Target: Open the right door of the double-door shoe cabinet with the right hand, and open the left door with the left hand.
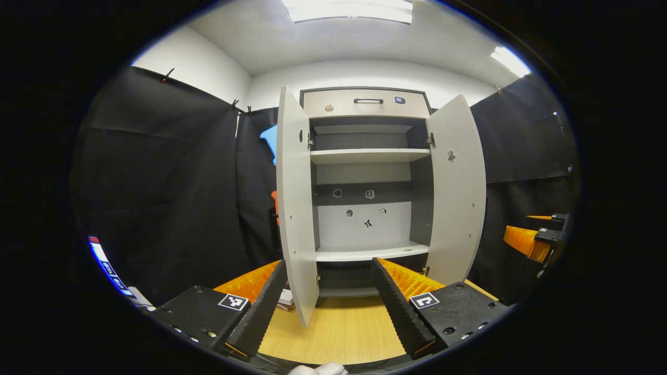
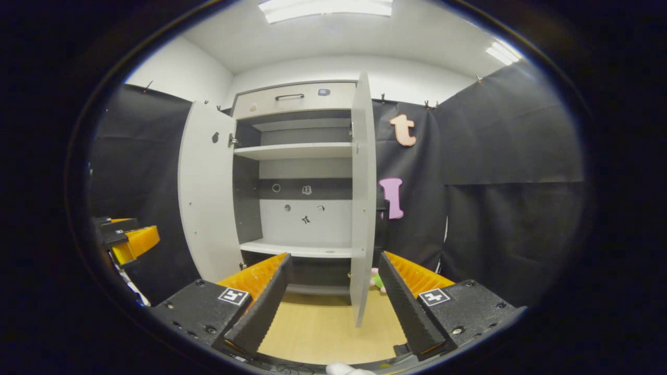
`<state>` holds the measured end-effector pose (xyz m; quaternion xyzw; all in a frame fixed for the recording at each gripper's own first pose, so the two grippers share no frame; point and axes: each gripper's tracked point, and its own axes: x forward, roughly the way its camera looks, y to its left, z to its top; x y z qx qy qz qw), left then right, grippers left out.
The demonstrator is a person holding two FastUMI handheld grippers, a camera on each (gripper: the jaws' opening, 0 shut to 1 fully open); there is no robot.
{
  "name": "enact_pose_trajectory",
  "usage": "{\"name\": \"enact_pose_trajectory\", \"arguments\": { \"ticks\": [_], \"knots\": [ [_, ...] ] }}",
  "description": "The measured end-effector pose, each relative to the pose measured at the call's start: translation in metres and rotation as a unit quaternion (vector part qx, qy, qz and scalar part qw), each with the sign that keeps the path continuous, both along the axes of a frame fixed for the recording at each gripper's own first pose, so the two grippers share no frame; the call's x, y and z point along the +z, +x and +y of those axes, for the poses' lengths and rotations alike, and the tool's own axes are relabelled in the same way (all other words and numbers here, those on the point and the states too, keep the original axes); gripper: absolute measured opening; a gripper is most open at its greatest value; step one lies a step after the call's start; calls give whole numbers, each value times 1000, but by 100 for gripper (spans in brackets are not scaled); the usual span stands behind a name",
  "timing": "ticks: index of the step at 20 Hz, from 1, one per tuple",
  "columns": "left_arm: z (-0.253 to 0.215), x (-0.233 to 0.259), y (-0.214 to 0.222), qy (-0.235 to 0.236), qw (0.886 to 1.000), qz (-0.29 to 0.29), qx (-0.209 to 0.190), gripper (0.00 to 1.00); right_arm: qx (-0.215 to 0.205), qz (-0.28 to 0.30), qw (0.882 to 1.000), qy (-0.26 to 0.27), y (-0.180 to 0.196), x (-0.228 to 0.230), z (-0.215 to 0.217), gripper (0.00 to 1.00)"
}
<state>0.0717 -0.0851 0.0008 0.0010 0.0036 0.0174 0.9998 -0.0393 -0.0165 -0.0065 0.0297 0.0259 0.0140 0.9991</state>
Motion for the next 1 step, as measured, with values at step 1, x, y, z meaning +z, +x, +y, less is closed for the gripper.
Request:
{"name": "enact_pose_trajectory", "arguments": {
  "ticks": [1],
  "knots": [
    [-4, 0, 0, 1, 1000, -1, -2, 96, -1, -1, 1000, 0, 0, -1, -1, 100]
  ]
}}
